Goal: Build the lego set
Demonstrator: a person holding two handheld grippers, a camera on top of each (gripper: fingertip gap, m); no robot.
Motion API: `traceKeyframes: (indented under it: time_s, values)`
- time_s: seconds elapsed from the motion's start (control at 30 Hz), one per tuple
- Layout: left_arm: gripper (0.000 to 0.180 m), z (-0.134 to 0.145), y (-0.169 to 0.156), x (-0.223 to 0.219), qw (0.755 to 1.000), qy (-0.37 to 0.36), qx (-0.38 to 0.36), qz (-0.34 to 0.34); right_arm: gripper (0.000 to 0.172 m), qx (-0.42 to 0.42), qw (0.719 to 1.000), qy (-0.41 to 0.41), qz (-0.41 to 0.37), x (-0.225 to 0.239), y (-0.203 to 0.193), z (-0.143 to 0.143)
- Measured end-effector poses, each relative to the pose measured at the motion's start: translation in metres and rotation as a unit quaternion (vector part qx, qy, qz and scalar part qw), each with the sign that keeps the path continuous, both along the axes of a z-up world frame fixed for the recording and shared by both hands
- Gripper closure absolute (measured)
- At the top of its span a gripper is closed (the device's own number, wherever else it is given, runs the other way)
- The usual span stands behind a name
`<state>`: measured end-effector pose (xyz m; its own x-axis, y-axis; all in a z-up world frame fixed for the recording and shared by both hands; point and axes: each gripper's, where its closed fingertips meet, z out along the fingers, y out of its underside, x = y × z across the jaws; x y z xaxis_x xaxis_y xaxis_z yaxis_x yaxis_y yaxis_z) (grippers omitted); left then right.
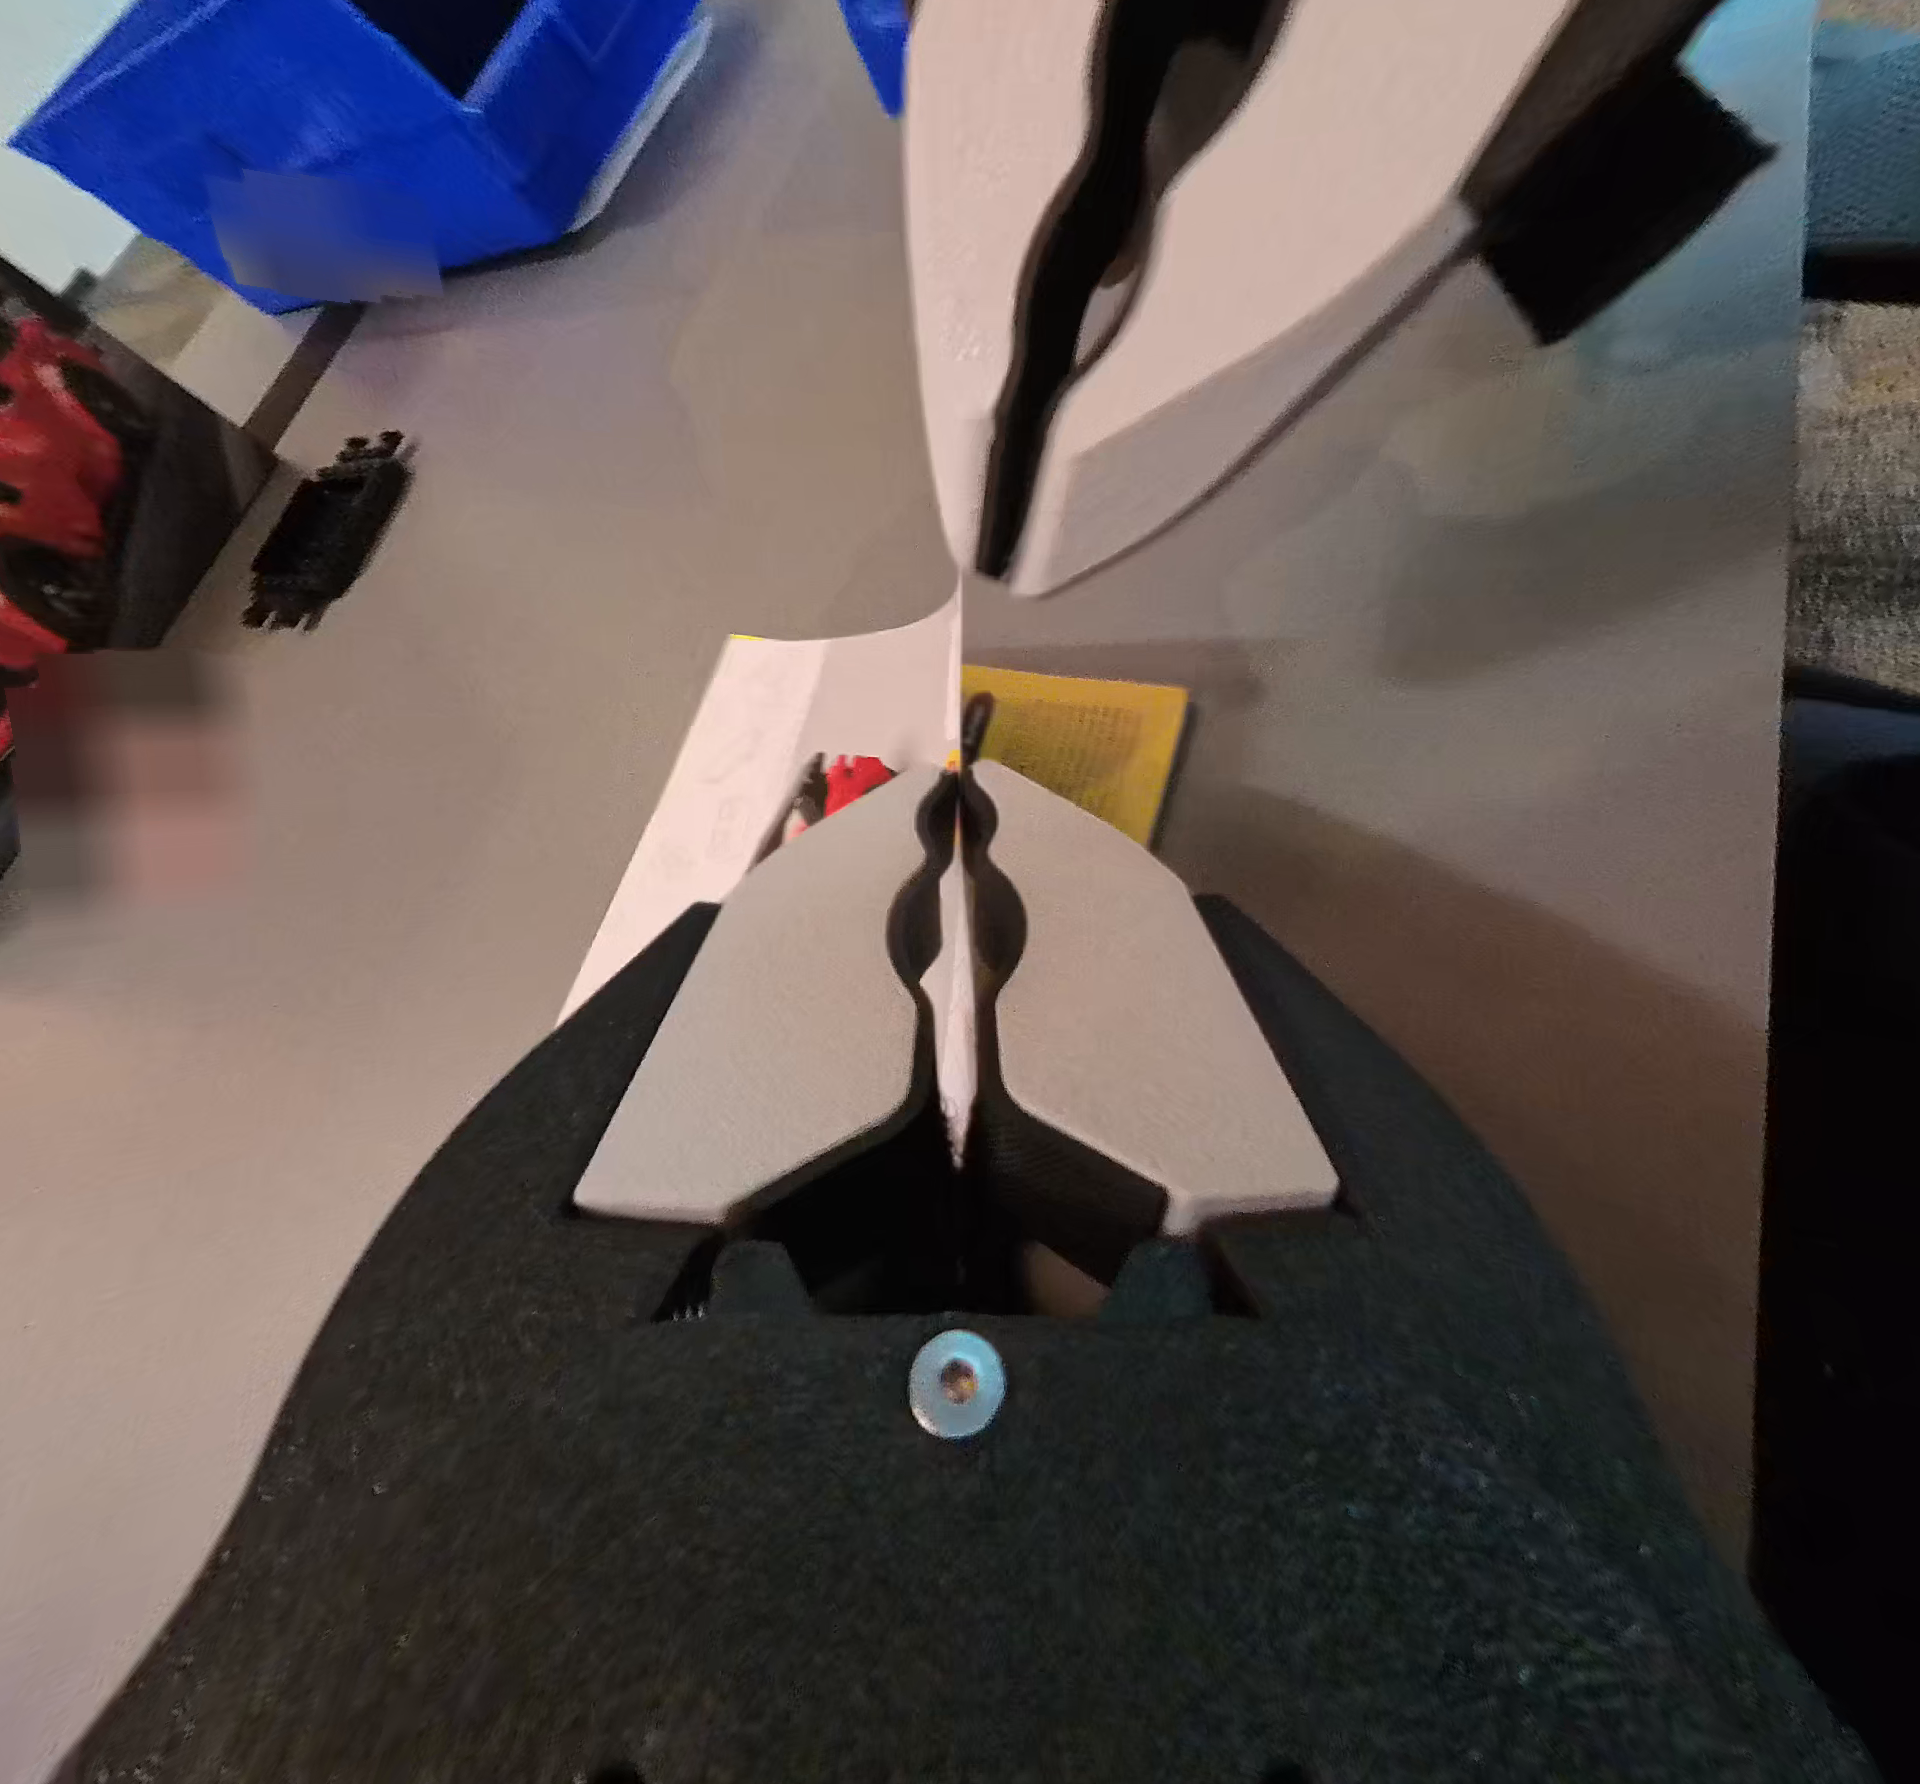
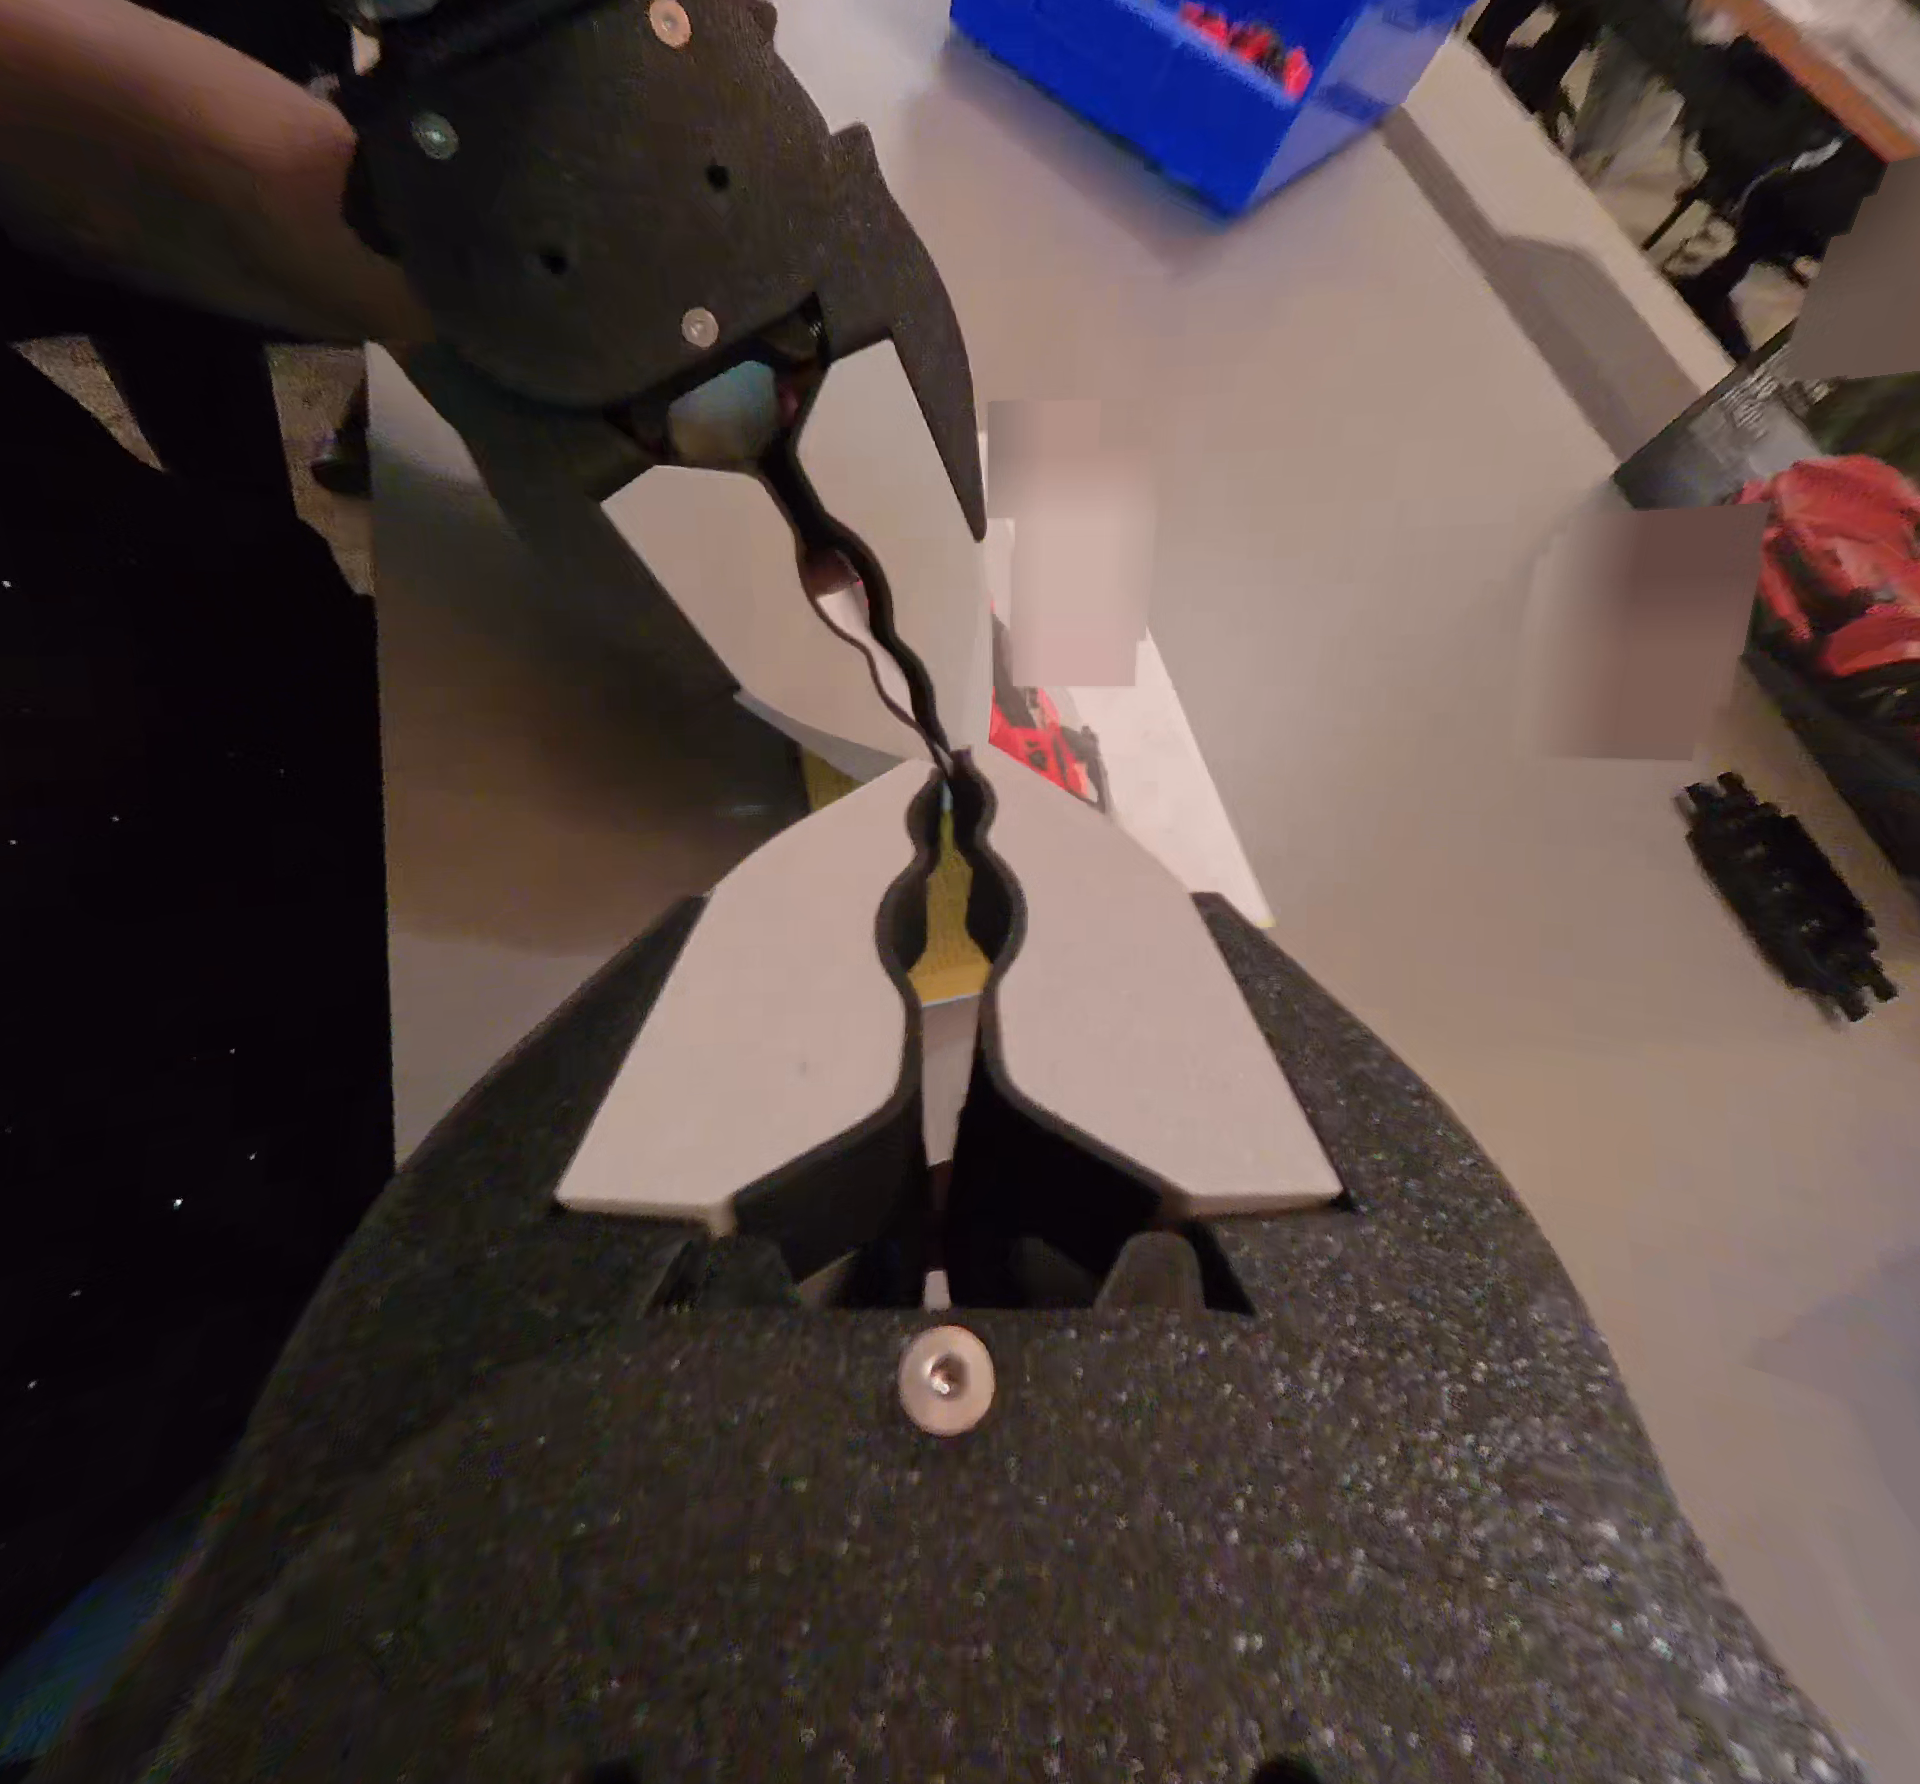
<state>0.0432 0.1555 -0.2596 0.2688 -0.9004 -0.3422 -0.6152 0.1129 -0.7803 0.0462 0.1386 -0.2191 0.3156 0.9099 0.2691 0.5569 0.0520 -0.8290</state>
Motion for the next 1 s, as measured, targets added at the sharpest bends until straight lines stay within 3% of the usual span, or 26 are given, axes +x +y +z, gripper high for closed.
traceKeyframes:
  time_s: [0.03, 0.13, 0.3, 0.4, 0.57, 0.83, 1.0]
  values:
    - [0.180, 0.005, 0.001, -0.002, 1.000, -0.018, -0.006, 0.007, 0.160, 0.005, 1.000, 0.014, 0.002, 0.001, -0.001, 0.005]
    - [0.180, 0.020, 0.005, -0.012, 0.997, -0.071, -0.031, 0.028, 0.139, -0.049, 0.998, 0.038, 0.011, 0.007, -0.008, 0.002]
    - [0.180, 0.060, 0.015, -0.039, 0.978, -0.188, -0.041, 0.083, 0.146, -0.107, 0.994, -0.034, -0.020, 0.008, -0.006, -0.043]
    - [0.180, 0.081, 0.021, -0.069, 0.957, -0.254, -0.043, 0.129, 0.154, -0.106, 0.992, -0.034, -0.052, -0.004, 0.009, -0.050]
    - [0.180, 0.096, 0.030, -0.141, 0.922, -0.311, -0.006, 0.229, 0.150, -0.127, 0.988, -0.073, -0.045, -0.021, 0.014, -0.063]
    - [0.179, 0.062, 0.035, -0.225, 0.890, -0.298, -0.009, 0.346, 0.150, -0.176, 0.977, -0.105, -0.054, -0.023, 0.015, -0.071]
    - [0.178, 0.050, 0.032, -0.244, 0.891, -0.263, 0.015, 0.370, 0.156, -0.120, 0.984, -0.129, -0.021, -0.066, 0.030, -0.053]
